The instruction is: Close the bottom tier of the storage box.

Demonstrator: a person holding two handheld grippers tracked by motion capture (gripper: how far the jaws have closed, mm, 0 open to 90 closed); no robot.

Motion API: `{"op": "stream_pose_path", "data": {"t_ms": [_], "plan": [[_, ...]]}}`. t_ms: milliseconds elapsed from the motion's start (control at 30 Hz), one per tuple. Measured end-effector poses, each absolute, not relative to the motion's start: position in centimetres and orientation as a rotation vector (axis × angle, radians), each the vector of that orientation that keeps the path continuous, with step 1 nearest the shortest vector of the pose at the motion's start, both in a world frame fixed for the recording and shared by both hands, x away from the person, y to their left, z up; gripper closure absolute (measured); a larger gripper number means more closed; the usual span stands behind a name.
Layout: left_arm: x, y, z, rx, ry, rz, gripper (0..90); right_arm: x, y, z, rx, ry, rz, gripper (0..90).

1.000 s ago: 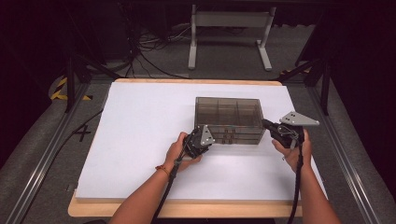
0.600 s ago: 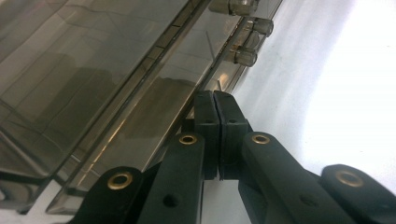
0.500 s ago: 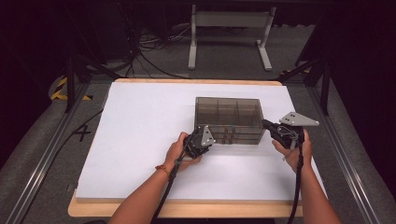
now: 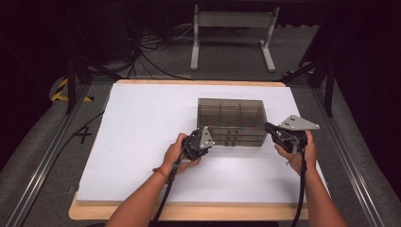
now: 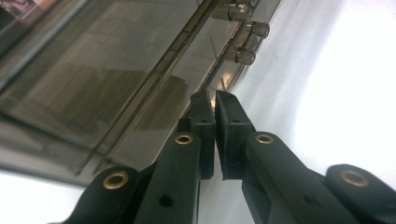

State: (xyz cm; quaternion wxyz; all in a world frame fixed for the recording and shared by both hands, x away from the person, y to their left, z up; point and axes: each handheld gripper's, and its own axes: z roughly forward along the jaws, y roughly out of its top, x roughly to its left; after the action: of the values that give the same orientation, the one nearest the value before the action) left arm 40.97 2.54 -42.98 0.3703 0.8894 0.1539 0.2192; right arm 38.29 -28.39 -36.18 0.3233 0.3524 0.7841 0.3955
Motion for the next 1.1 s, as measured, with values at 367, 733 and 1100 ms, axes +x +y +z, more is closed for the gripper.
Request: {"op": "stream_pose_path", "data": {"t_ms": [367,733,1100], "plan": [[40.4,4.1,-41.8,2.299,0.374,0.59,83.3,37.2,-27.1,-35.4,0.849,2.111,1.0,84.2],[39.5,6.3,-40.9,2.296,0.369,0.593,77.9,36.2,-26.6,-36.0,0.8,2.186,0.935,81.8],[38.8,9.4,-41.2,2.292,0.424,0.594,62.4,35.1,-27.8,-37.9,0.813,2.26,0.896,72.2]]}}
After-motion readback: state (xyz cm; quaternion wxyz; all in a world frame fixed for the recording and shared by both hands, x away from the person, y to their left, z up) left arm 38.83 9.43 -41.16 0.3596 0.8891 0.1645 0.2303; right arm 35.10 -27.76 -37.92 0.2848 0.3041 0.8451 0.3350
